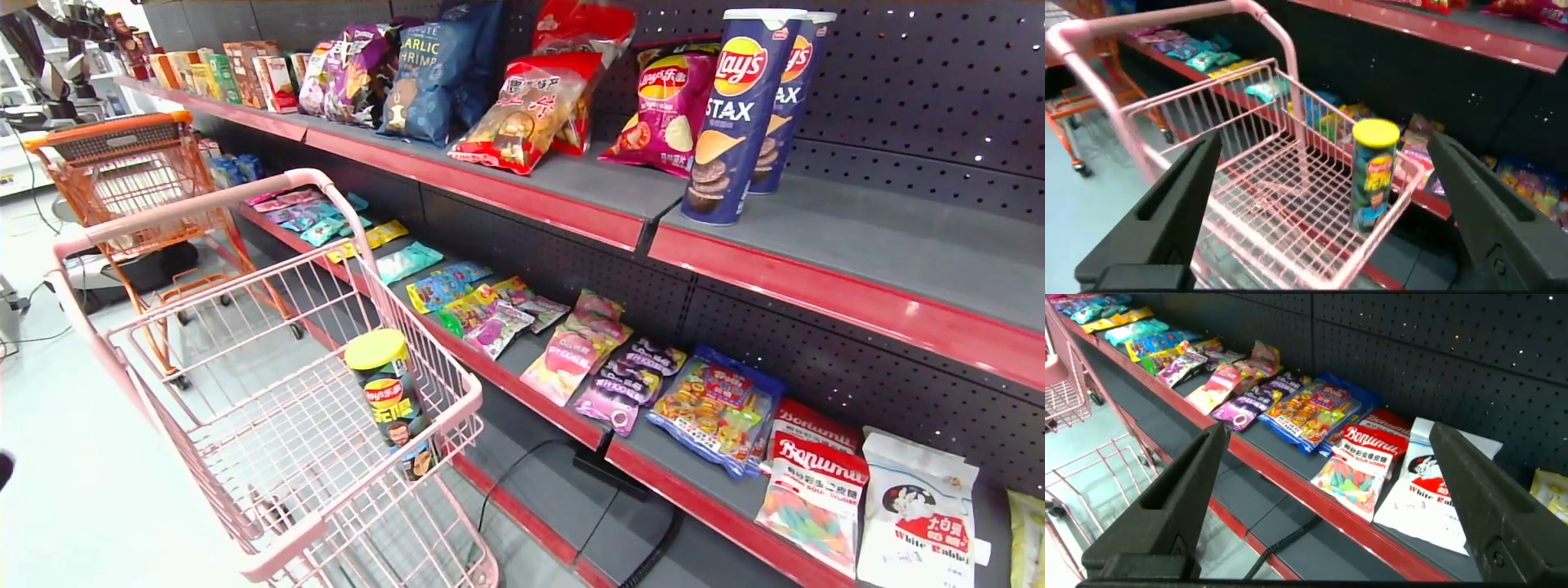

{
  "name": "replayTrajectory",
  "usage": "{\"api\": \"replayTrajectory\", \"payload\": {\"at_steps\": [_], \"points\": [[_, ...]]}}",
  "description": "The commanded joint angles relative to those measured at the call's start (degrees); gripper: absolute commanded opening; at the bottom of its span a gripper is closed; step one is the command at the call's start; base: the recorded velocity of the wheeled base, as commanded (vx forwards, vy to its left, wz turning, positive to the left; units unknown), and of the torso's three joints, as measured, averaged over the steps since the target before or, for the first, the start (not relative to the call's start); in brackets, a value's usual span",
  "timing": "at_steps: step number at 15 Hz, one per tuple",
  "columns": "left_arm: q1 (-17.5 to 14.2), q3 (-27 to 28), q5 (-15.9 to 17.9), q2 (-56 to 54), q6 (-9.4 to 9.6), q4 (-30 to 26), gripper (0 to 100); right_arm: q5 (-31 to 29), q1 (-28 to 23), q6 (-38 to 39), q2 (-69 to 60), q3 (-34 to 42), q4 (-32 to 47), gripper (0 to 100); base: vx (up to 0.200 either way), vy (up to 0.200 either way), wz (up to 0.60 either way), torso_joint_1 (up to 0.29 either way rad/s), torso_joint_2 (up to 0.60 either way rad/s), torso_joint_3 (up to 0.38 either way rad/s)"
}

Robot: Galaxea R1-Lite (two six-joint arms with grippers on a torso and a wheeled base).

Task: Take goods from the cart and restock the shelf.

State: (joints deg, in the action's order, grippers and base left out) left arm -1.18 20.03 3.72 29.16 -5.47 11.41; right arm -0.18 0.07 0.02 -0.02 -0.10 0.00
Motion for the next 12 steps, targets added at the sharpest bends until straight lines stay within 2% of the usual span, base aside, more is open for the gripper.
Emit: {"api": "replayTrajectory", "payload": {"at_steps": [1,2,3,6,9,11,12], "points": [[-2.77,2.56,9.73,40.27,-0.06,25.86,100,0.01,0.01,0.06,0.02,0.01,0.00,100,0.000,0.000,0.00,0.000,0.00,0.000],[-2.77,1.86,11.66,45.28,1.61,28.23,100,0.01,0.01,-0.02,0.02,0.01,0.00,100,0.000,0.000,0.00,0.000,0.00,0.000],[-2.77,1.77,11.93,50.12,2.84,28.67,100,0.01,0.01,-0.02,0.02,0.01,0.00,100,0.000,0.000,0.00,0.000,0.00,0.000],[-1.01,1.77,12.54,55.65,3.45,29.46,100,0.01,0.01,-0.02,0.02,0.01,0.00,100,0.000,0.000,0.00,0.000,0.00,0.000],[0.92,1.77,14.91,57.94,3.63,29.55,100,0.01,0.01,-0.02,0.02,0.01,0.00,100,0.000,0.000,0.00,0.000,0.00,0.000],[1.80,1.68,17.55,61.89,6.00,31.66,100,0.01,0.01,-0.20,0.02,0.01,0.00,100,0.000,0.000,0.00,0.000,0.00,0.000],[2.33,1.68,18.43,62.42,6.53,32.27,100,0.01,0.01,-0.20,0.02,0.01,0.00,100,0.000,0.000,0.00,0.000,0.00,0.000]]}}
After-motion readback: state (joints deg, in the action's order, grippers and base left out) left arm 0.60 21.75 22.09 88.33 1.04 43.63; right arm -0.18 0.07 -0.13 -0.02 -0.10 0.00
